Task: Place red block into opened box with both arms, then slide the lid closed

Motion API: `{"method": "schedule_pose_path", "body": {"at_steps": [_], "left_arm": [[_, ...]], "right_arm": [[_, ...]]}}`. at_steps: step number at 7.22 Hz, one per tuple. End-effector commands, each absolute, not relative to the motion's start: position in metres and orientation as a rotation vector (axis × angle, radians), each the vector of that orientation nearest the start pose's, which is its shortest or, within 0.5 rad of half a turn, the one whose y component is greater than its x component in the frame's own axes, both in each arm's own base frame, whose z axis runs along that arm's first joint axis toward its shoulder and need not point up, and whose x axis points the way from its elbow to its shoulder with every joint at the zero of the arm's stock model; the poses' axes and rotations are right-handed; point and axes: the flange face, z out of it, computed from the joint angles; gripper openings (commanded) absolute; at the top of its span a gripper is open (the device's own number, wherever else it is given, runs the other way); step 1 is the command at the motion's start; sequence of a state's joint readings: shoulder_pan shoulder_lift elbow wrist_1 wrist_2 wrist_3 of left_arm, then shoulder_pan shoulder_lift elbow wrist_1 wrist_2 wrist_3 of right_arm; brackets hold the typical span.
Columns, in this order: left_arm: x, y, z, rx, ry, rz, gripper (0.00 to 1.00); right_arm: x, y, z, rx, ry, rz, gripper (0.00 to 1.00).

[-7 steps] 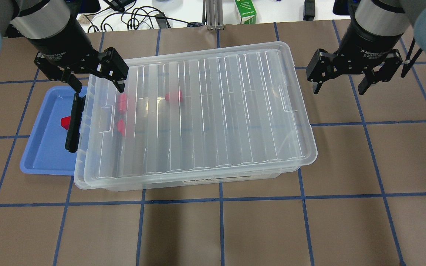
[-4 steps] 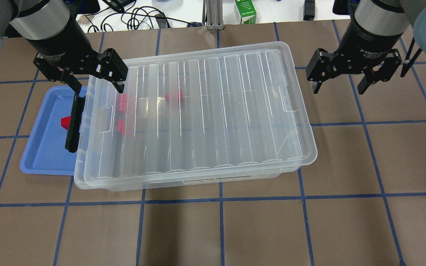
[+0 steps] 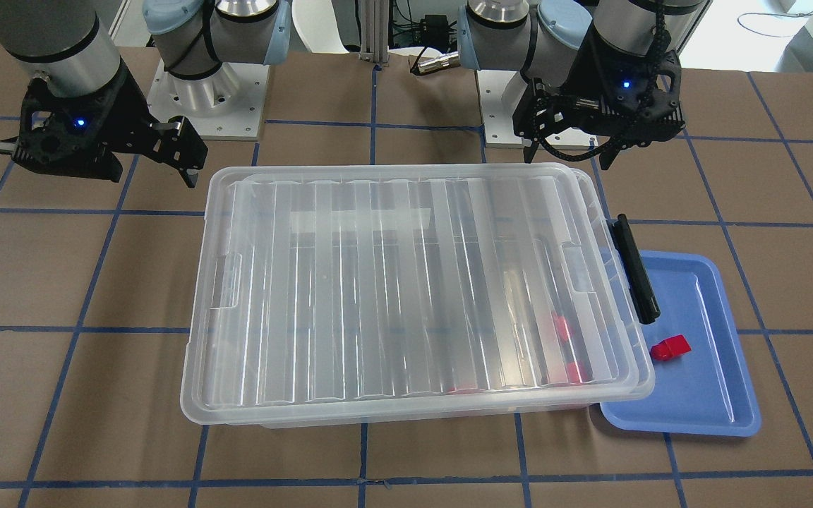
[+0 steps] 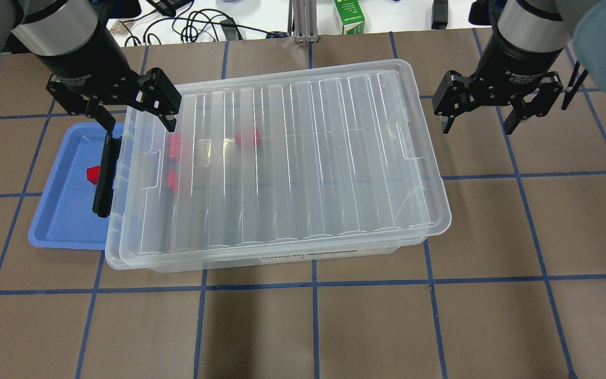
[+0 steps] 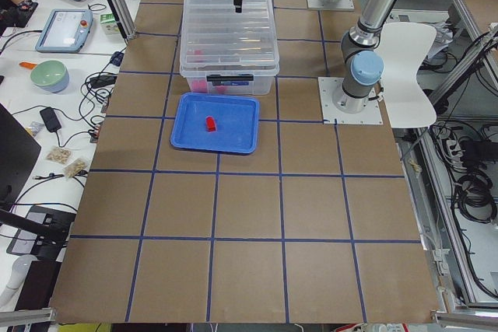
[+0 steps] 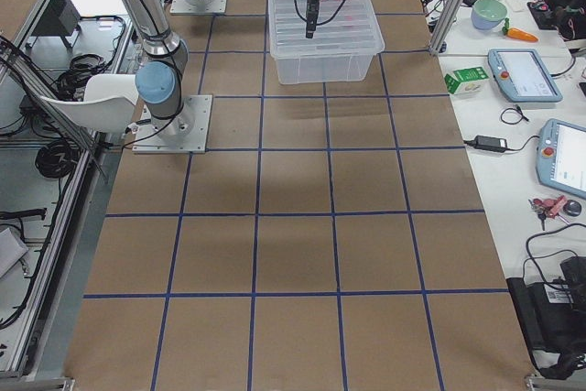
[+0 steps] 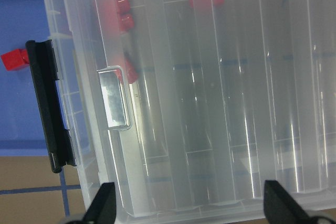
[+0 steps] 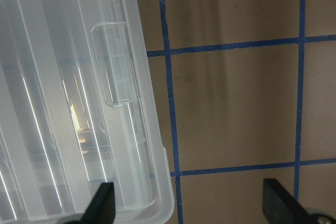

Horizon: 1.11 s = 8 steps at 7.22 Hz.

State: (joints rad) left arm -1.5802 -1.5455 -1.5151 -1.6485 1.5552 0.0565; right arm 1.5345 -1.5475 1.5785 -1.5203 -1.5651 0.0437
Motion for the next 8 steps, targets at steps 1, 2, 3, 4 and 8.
{"method": "schedule_pose_path", "body": {"at_steps": [1,2,3,4,8], "left_arm": [[-0.140,-0.476,0.521,0.107,3.153,-0.010,1.00],[-0.140,-0.476,0.521,0.106,3.152,-0.010,1.00],[-0.140,-0.475,0.522,0.106,3.152,-0.013,1.00],[-0.139,-0.475,0.523,0.104,3.152,-0.015,1.00],[-0.137,-0.474,0.524,0.066,3.159,-0.018,1.00]], "right_arm": [[0.116,-0.529,0.431,0.125,3.126,0.161,1.00],[0.118,-0.551,0.420,0.111,3.123,0.037,1.00],[0.119,-0.565,0.398,0.104,3.124,0.067,1.00],[0.119,-0.571,0.386,0.090,3.122,0.086,1.00],[0.120,-0.591,0.358,0.080,3.118,0.076,1.00]]}}
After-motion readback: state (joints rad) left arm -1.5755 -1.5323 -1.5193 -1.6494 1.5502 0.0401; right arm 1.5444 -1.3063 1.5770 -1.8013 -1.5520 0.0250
